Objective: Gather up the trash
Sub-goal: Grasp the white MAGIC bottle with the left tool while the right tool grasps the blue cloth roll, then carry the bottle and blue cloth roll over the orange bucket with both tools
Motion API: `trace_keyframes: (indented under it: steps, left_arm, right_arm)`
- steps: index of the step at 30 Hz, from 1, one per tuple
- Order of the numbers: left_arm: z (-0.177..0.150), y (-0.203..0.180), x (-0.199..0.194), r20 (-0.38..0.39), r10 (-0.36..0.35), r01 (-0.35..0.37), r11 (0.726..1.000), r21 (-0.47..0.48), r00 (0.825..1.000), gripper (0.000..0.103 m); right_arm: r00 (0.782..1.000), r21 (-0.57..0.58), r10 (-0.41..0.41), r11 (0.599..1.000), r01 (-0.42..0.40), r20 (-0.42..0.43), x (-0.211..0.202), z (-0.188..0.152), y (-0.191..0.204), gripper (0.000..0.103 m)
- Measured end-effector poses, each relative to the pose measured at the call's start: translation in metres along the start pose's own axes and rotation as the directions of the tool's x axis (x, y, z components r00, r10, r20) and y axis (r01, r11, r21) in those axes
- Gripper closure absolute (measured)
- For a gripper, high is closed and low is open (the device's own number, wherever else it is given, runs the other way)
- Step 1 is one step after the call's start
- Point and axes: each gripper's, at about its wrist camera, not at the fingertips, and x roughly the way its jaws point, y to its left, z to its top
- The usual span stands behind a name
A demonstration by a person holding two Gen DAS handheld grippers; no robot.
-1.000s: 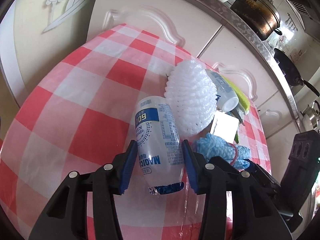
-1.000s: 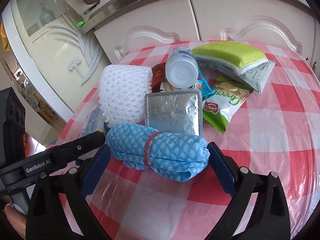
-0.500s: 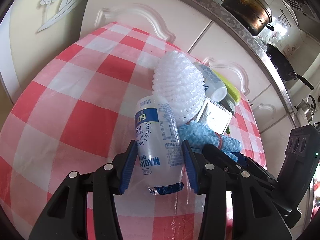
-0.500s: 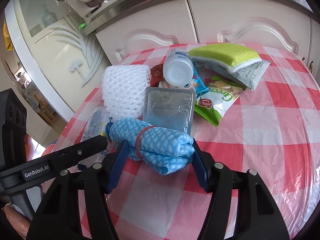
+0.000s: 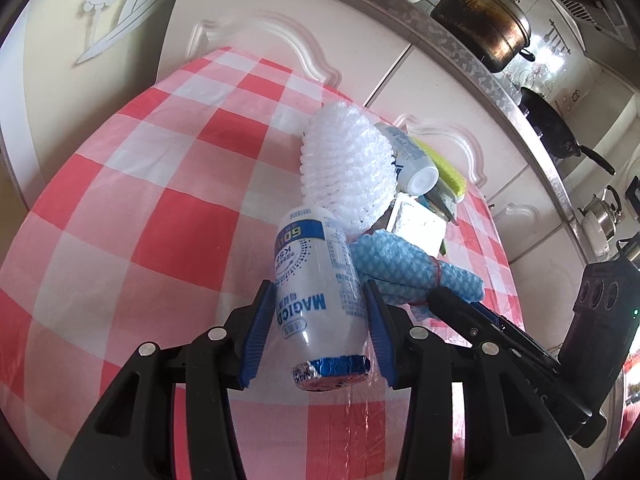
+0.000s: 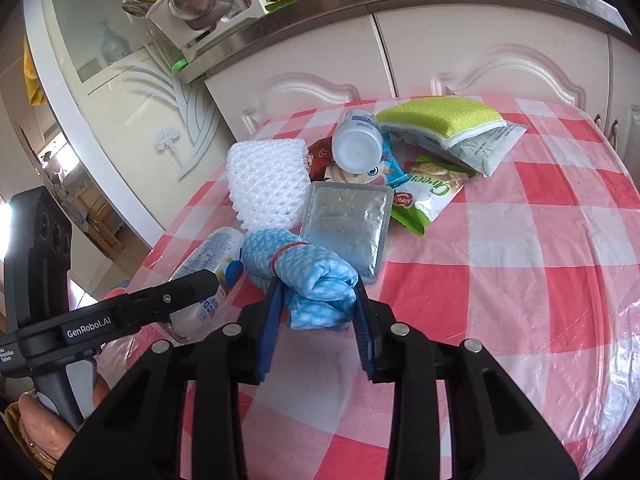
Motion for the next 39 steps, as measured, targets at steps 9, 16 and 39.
trace_keyframes:
  steps: [9, 16, 39]
  left_arm:
    - [-0.006, 0.013, -0.022, 0.025, -0.024, 0.024, 1.000, -0.009, 0.999, 0.057]
    - [-0.012, 0.031, -0.045, 0.043, -0.036, 0.037, 0.999, -0.022, 0.998, 0.057]
    - [-0.038, 0.151, -0.150, 0.172, 0.102, -0.074, 0.984, -0.159, 0.980, 0.057]
  right_arm:
    - [0.998, 0.009, 0.039, 0.999, -0.039, 0.047, -0.021, -0.001, 0.012, 0.073]
    - [0.996, 0.003, 0.074, 0.997, -0.074, 0.057, -0.032, -0.004, 0.030, 0.073]
    - [0.977, -0.193, 0.208, 0.958, -0.212, -0.043, -0.015, -0.012, 0.164, 0.073]
